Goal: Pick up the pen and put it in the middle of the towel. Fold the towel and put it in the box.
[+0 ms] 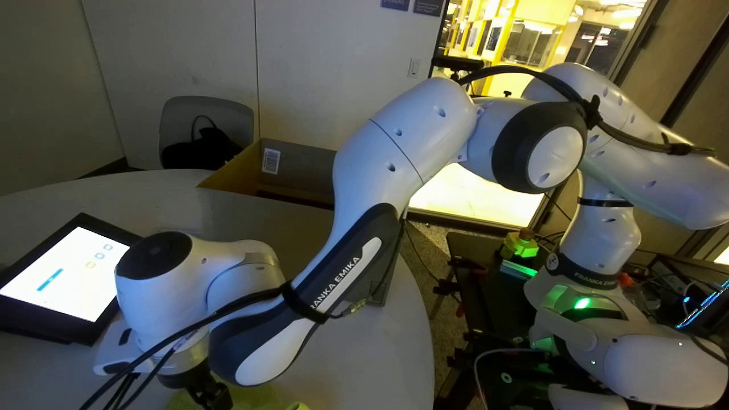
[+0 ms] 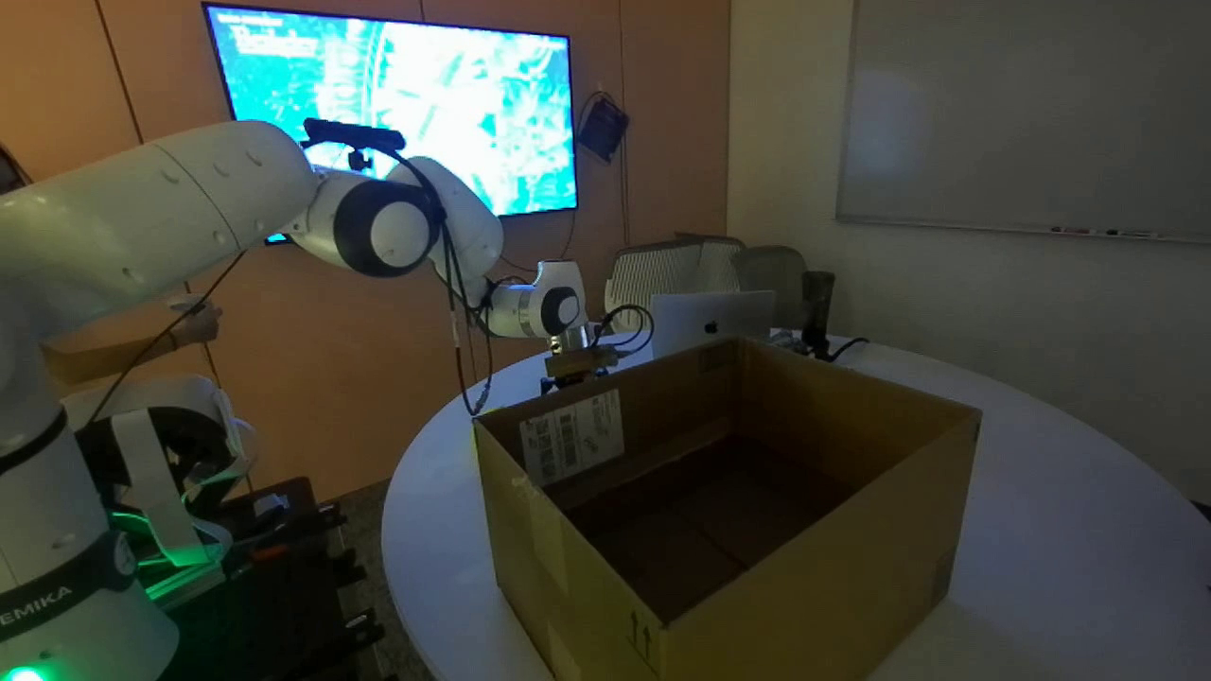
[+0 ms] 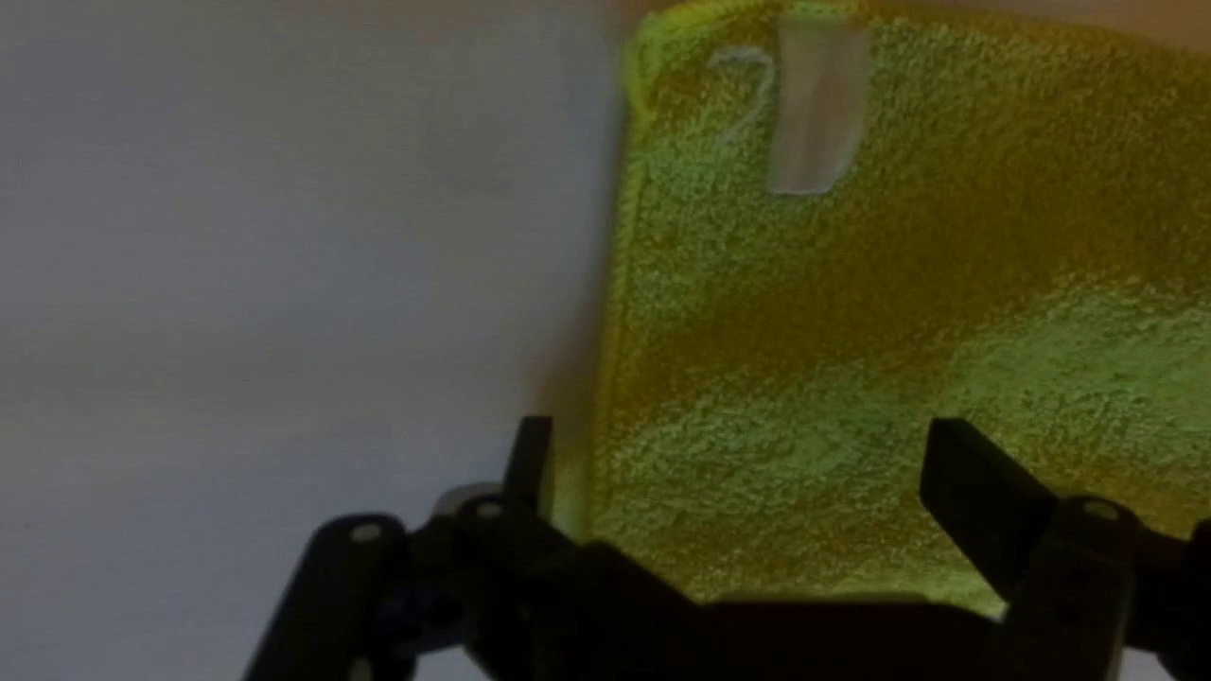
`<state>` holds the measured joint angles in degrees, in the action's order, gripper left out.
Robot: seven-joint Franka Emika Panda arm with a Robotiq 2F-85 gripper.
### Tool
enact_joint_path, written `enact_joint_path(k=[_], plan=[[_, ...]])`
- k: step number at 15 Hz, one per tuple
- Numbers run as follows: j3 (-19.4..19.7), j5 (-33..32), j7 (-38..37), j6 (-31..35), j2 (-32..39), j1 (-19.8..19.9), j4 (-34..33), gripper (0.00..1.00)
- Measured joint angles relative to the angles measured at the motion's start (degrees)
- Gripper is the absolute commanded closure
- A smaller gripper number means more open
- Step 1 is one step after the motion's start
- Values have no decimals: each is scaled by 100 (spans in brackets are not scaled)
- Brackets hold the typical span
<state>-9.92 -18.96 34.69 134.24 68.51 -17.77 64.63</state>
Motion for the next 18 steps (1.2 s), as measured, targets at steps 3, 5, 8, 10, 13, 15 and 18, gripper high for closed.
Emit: enact_joint_path(k=[3, 5, 8, 10, 13, 15, 18], plan=[[21, 3, -40, -162, 161, -2, -238, 0], [59, 3, -90, -340, 310, -14, -428, 0], [82, 33, -160, -598, 515, -19, -710, 0], [81, 79, -185, -762, 596, -18, -863, 0], [85, 180, -190, -956, 675, -14, -1044, 32], [88, 238, -190, -1073, 689, 1, -1134, 50], [60, 313, -191, -1261, 679, 64, -1216, 74]])
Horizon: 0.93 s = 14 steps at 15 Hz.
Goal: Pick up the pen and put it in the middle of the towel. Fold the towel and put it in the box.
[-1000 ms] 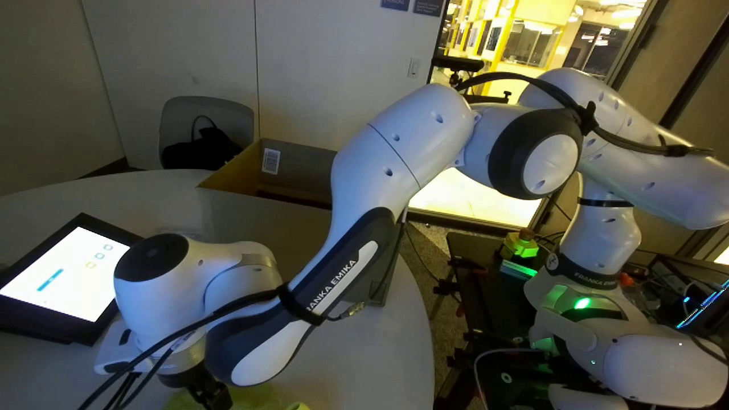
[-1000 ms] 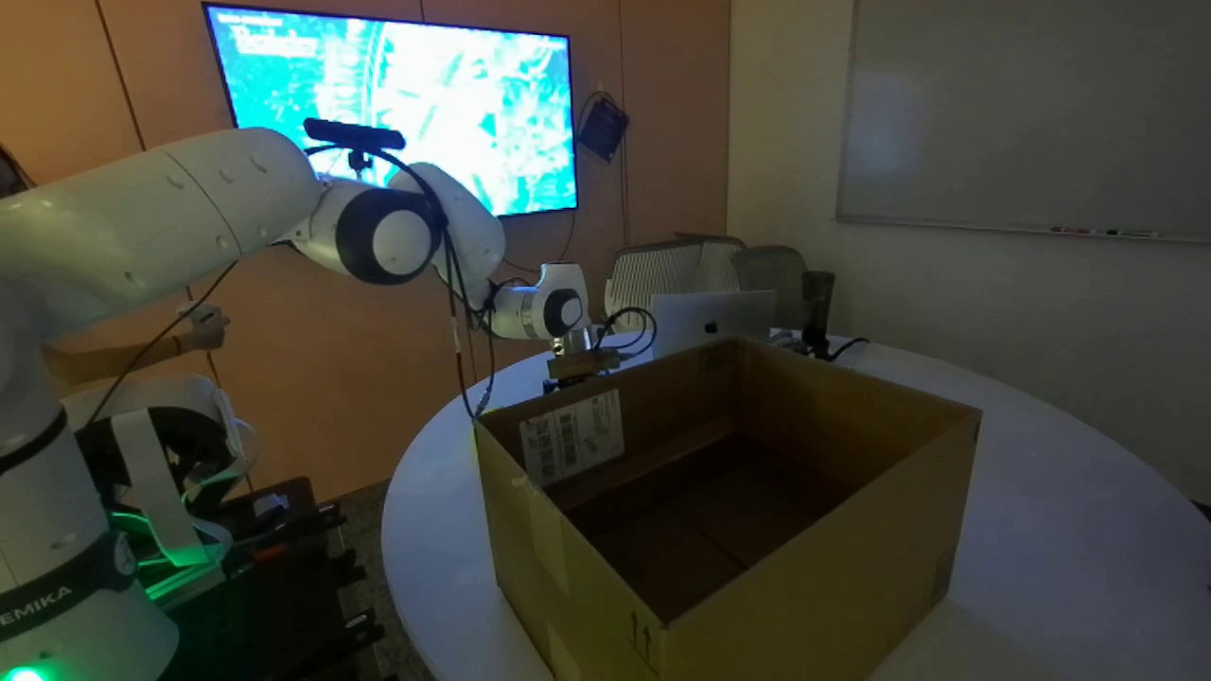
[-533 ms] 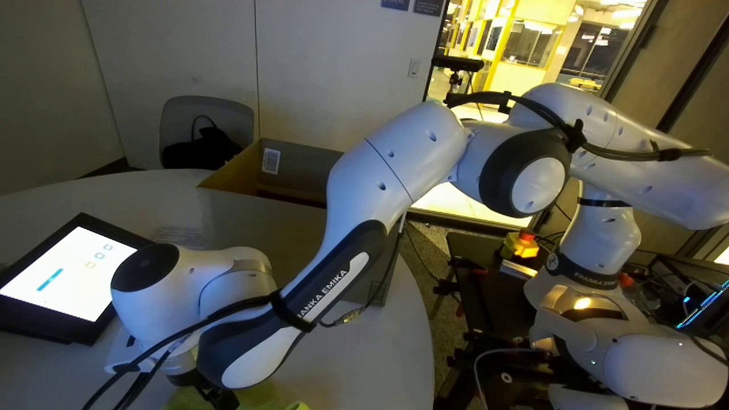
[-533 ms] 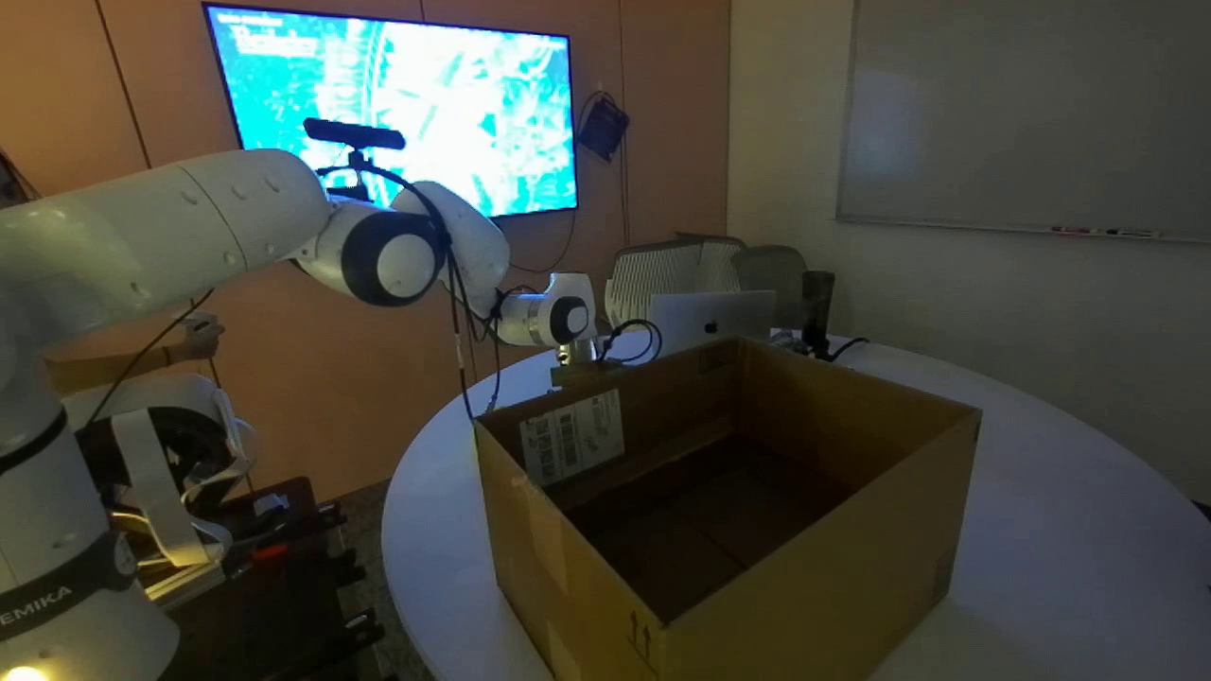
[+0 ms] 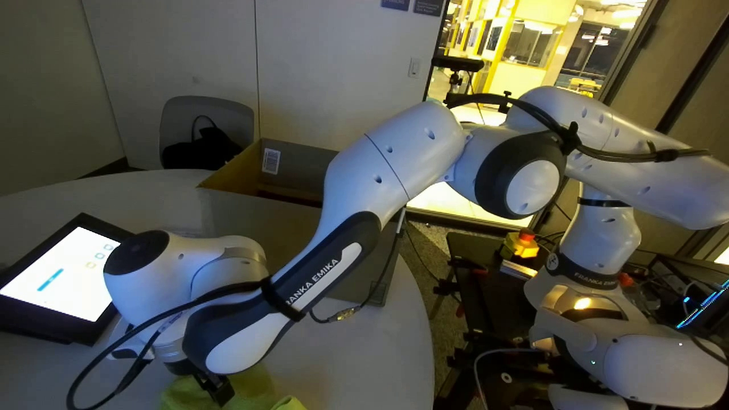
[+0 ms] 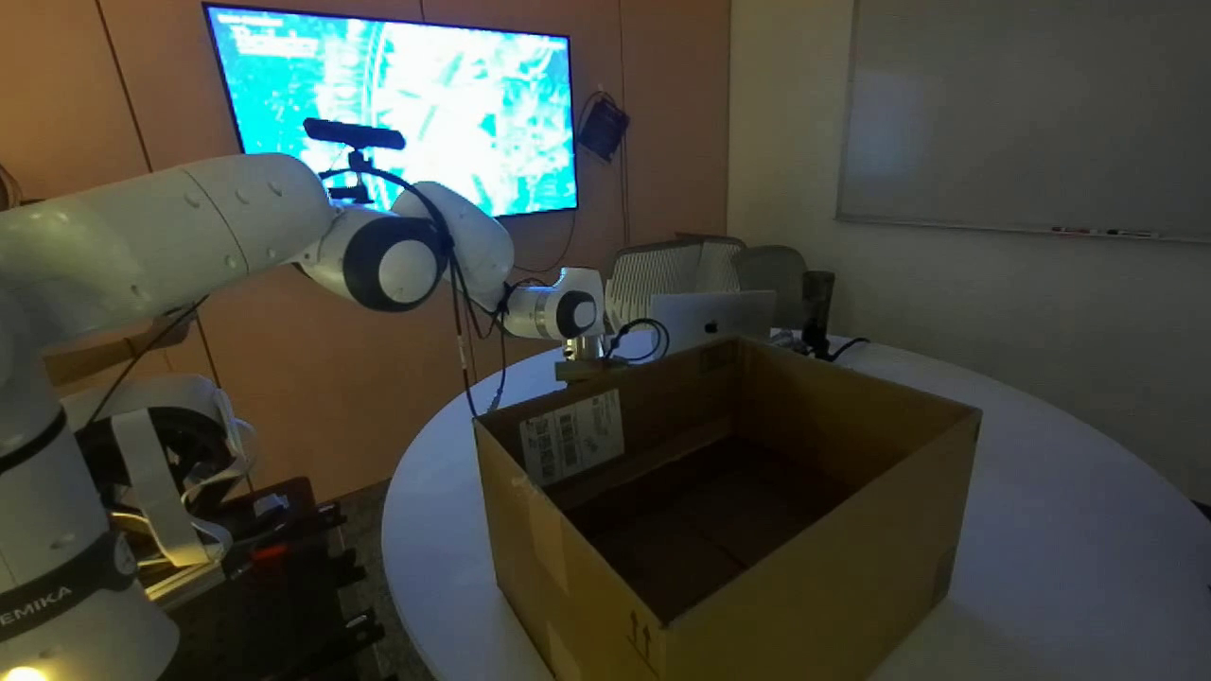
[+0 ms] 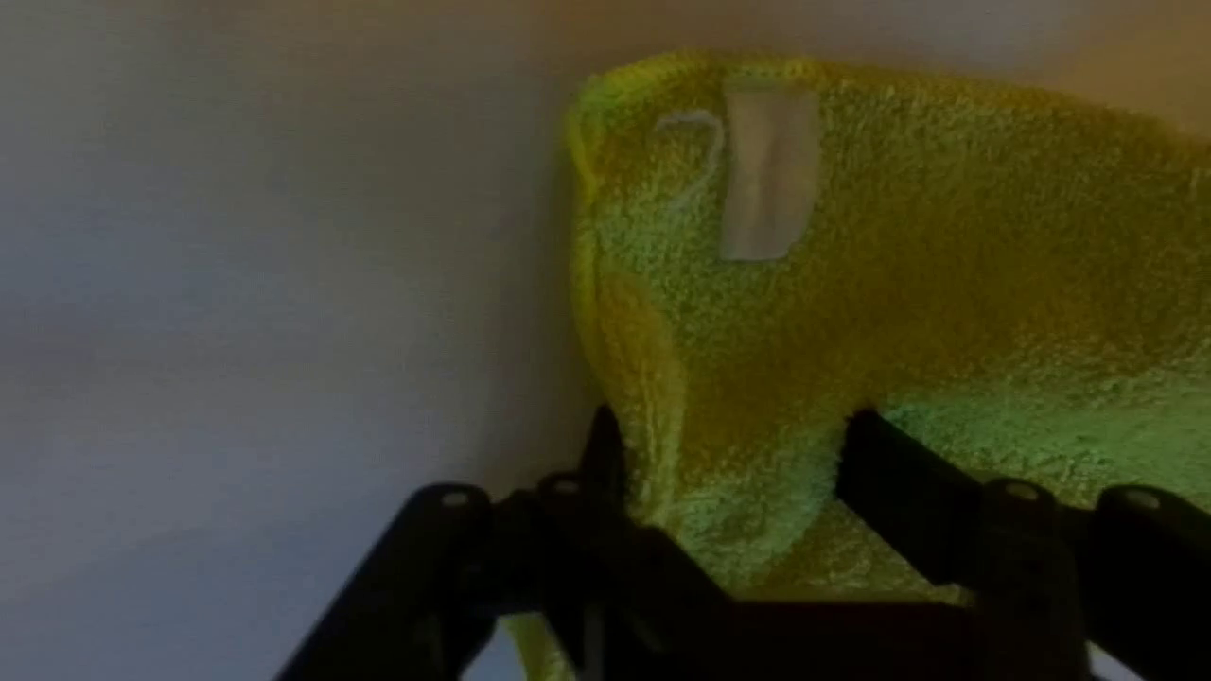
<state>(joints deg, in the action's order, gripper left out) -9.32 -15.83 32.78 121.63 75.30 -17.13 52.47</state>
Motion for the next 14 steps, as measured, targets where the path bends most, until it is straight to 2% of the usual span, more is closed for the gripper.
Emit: enact_joint_path(k=[3, 4, 9, 14], plan=[[-69, 150, 0, -203, -68, 110, -2, 98], [-111, 203, 0, -281, -92, 161, 8, 100], [-236, 488, -6, -699, -413, 446, 260, 100], [-417, 711, -29, -986, -1045, 659, 881, 100]])
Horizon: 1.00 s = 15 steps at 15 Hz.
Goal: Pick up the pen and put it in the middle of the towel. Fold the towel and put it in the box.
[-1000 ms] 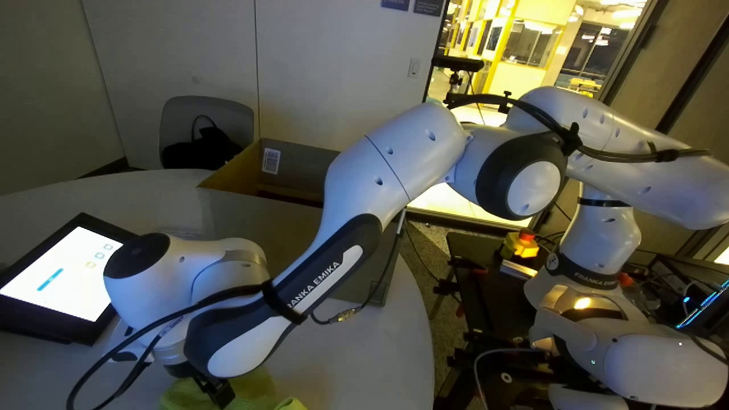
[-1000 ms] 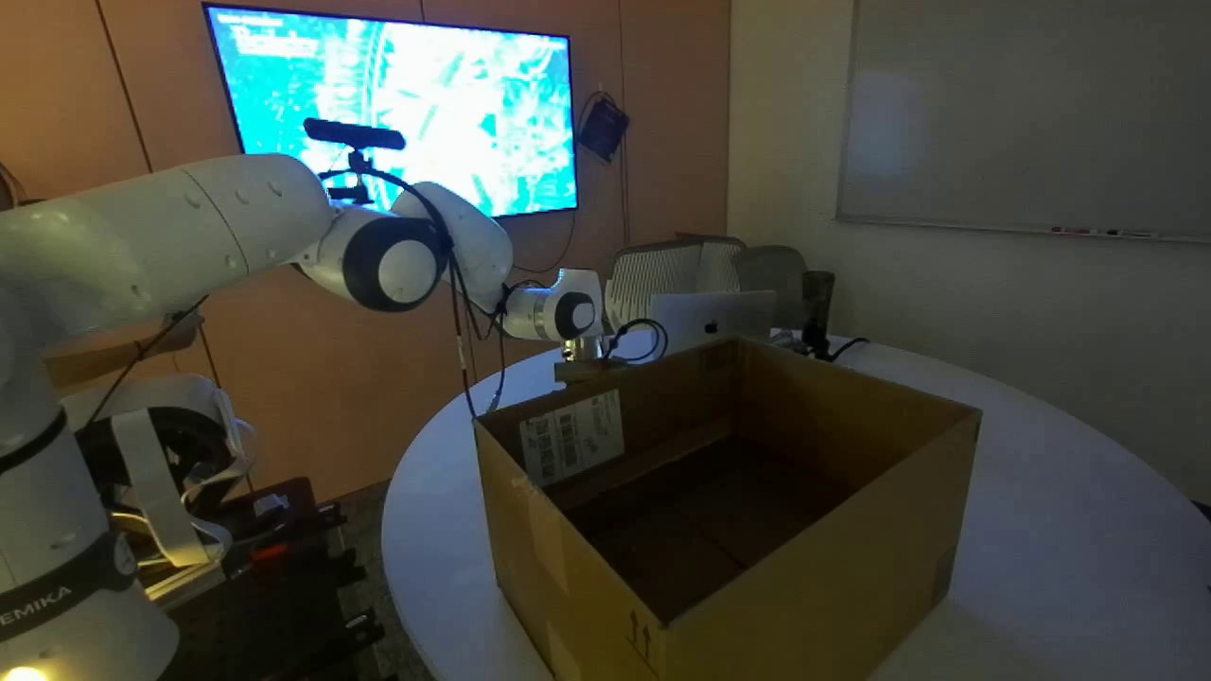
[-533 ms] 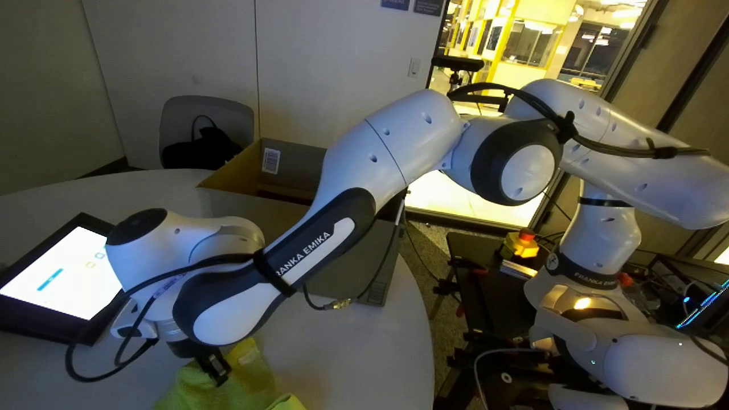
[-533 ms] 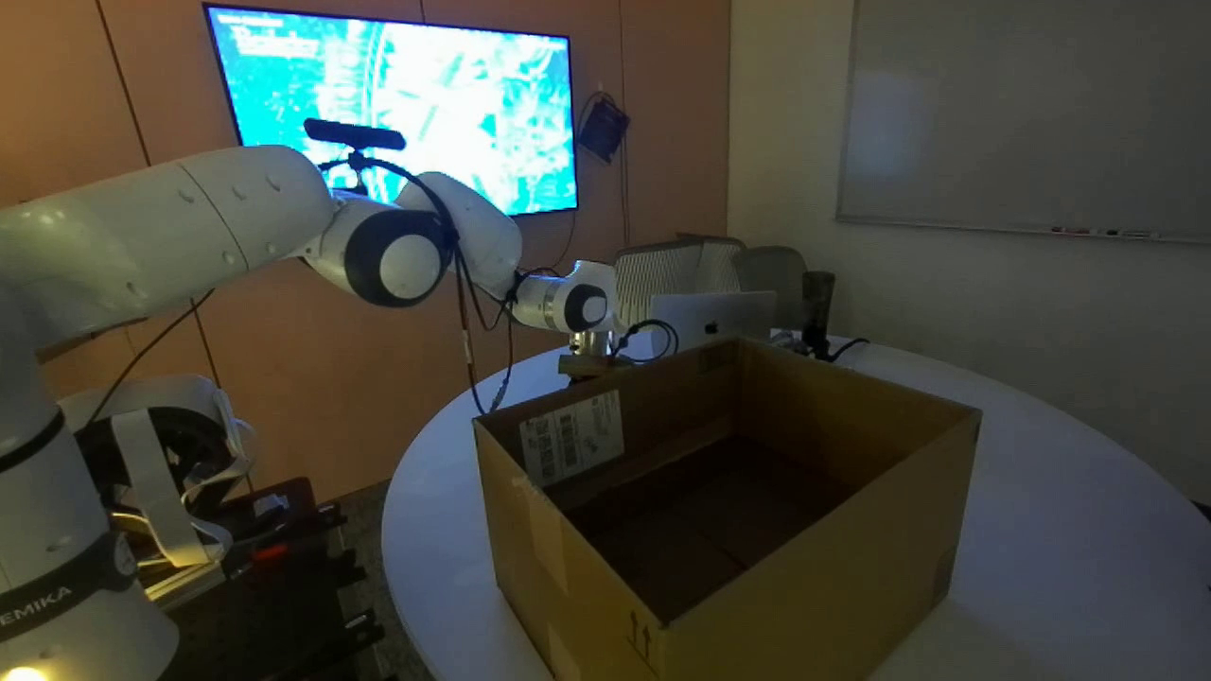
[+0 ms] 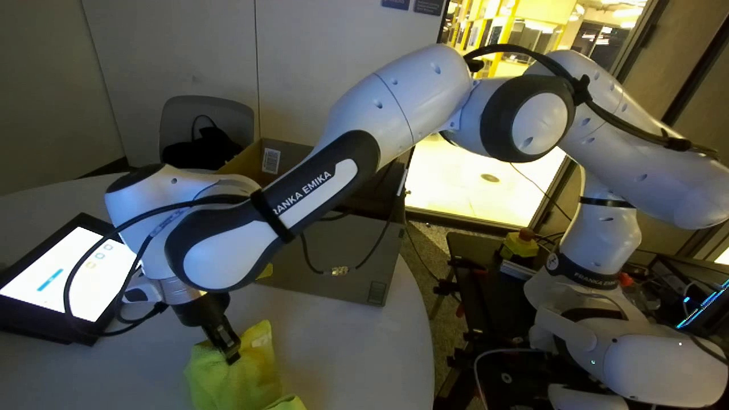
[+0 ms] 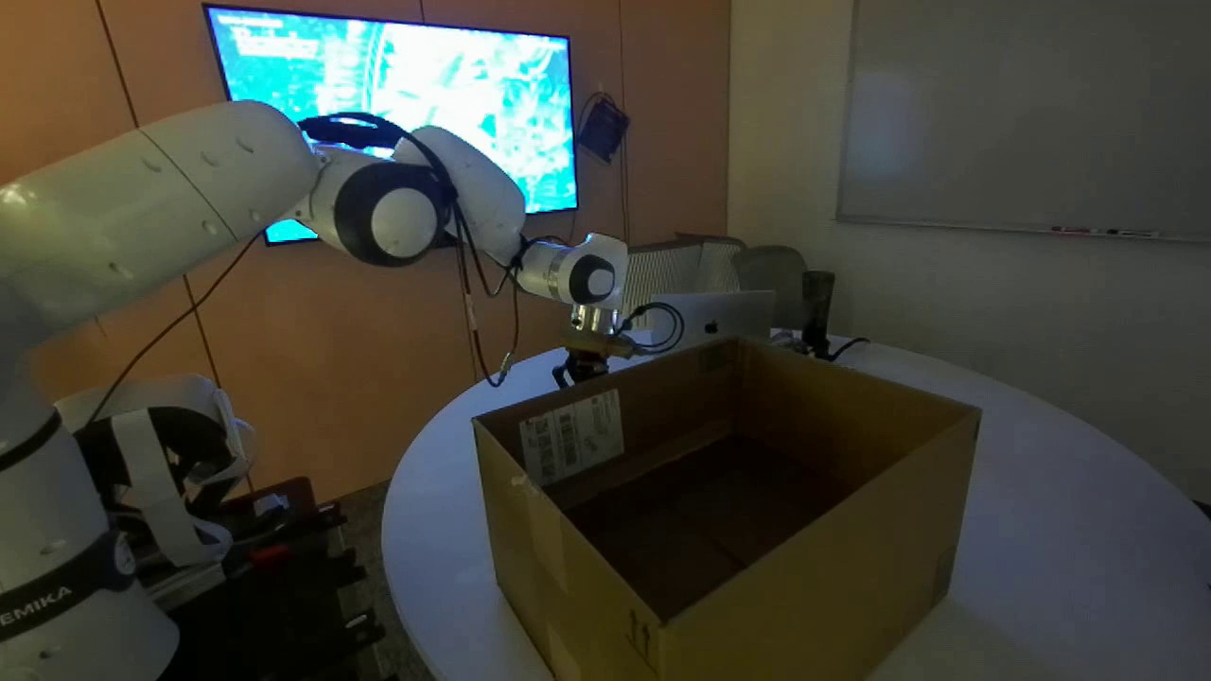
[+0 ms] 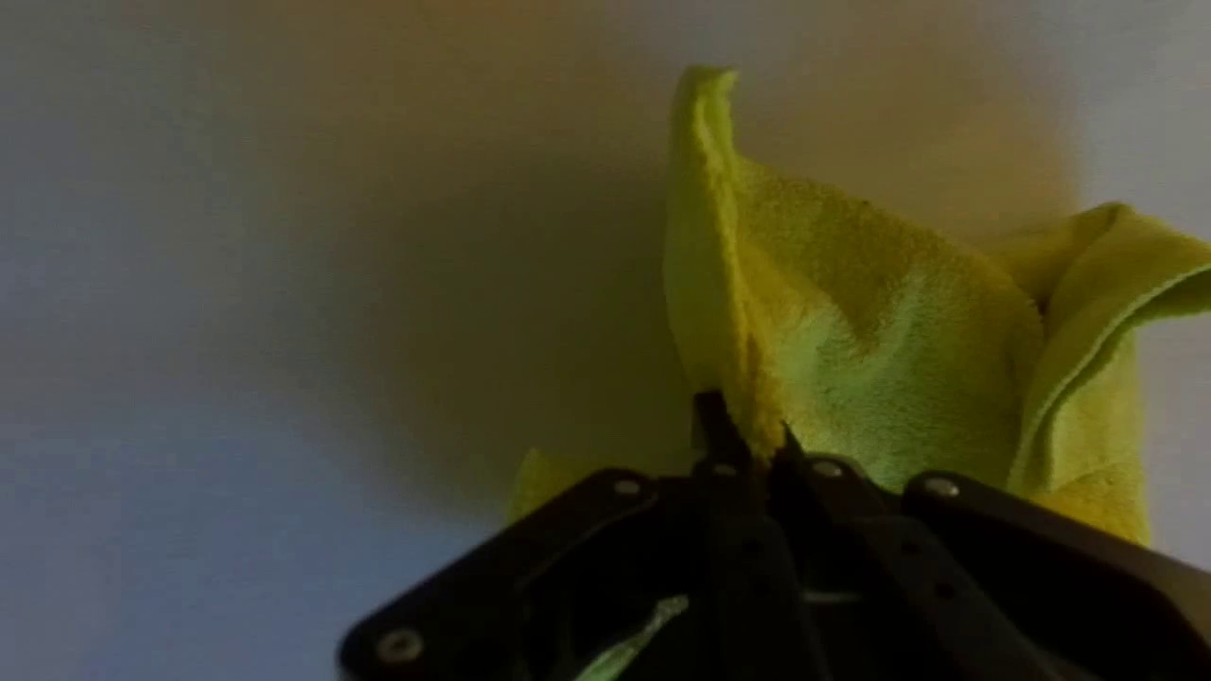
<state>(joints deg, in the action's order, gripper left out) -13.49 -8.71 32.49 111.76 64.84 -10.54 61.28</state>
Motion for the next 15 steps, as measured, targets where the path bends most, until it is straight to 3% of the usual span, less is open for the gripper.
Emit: enact_joint_path(k=[6, 11, 15], plan=[[-195, 47, -536, 496, -824, -57, 1286, 100], [-201, 46, -1302, 1413, -1478, -423, 2611, 100], [-199, 46, -2079, 1785, -1974, -739, 3447, 100]])
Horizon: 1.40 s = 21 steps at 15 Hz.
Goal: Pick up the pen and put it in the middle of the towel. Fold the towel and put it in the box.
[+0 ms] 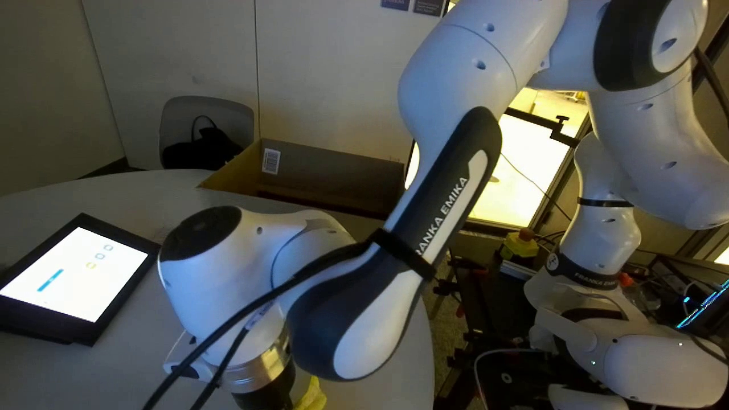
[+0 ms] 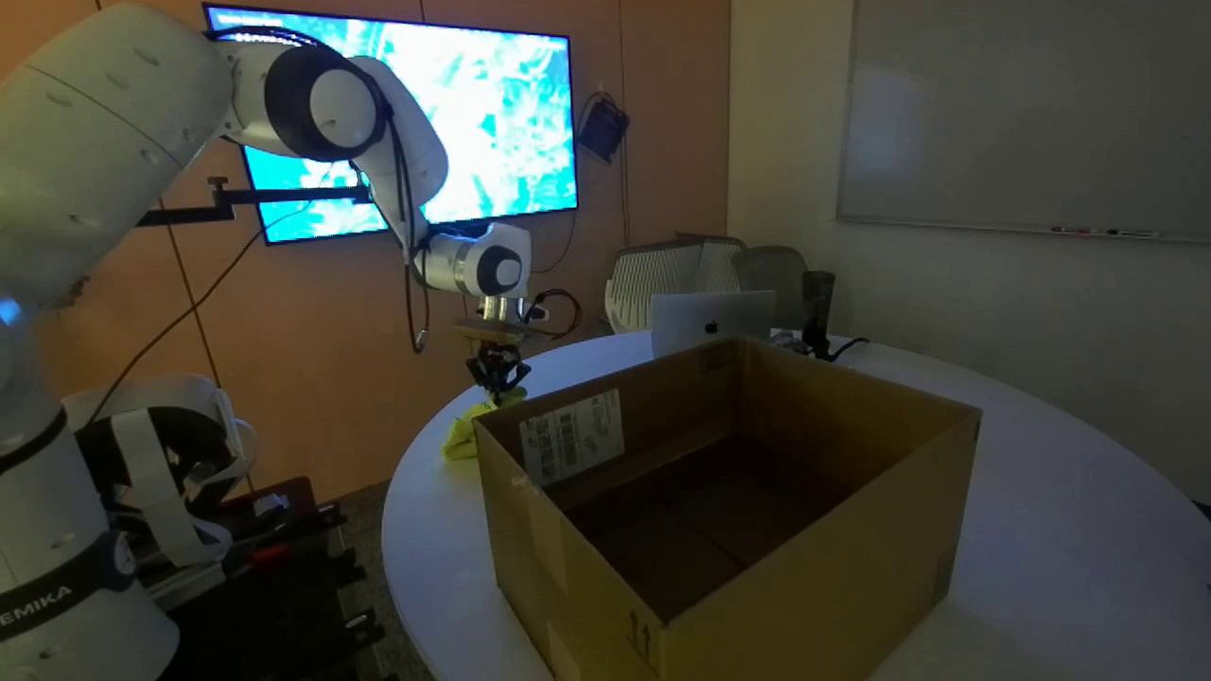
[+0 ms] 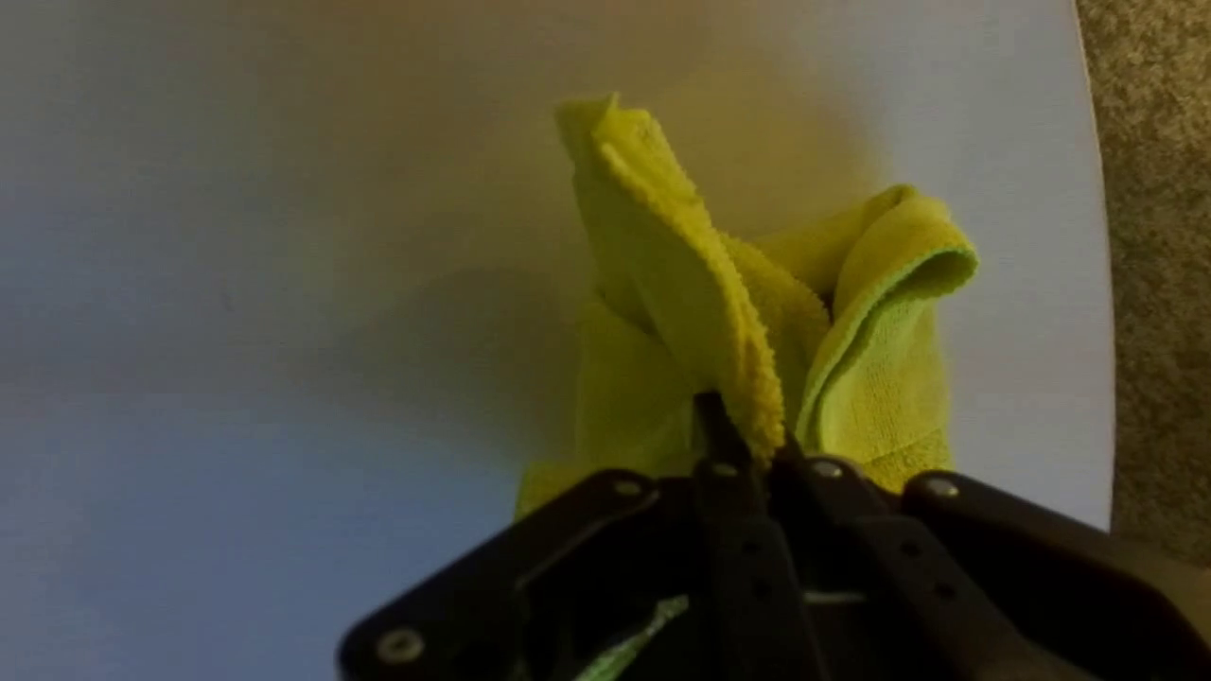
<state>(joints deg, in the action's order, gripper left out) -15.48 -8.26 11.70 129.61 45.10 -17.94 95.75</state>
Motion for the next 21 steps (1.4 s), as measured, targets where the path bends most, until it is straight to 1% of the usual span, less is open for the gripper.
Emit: enact_joint_path(k=[2, 6, 10, 14, 15, 16, 18, 19, 20, 21], plan=[[58, -7, -560, 283, -156, -201, 336, 100], [393, -55, -1830, 1036, -202, -745, 808, 100], [465, 236, -2906, 1297, -82, -1007, 1046, 100], [681, 312, -3736, 1541, 105, -1259, 1061, 100], [715, 354, -3876, 1567, 106, -1290, 1060, 96], [738, 418, -3987, 1579, 107, -1304, 1060, 74], [768, 562, -4137, 1606, 107, -1306, 1059, 70], [779, 630, -4189, 1620, 106, -1305, 1059, 64], [782, 705, -4206, 1634, 101, -1300, 1059, 54], [782, 776, -4208, 1641, 84, -1291, 1060, 47]])
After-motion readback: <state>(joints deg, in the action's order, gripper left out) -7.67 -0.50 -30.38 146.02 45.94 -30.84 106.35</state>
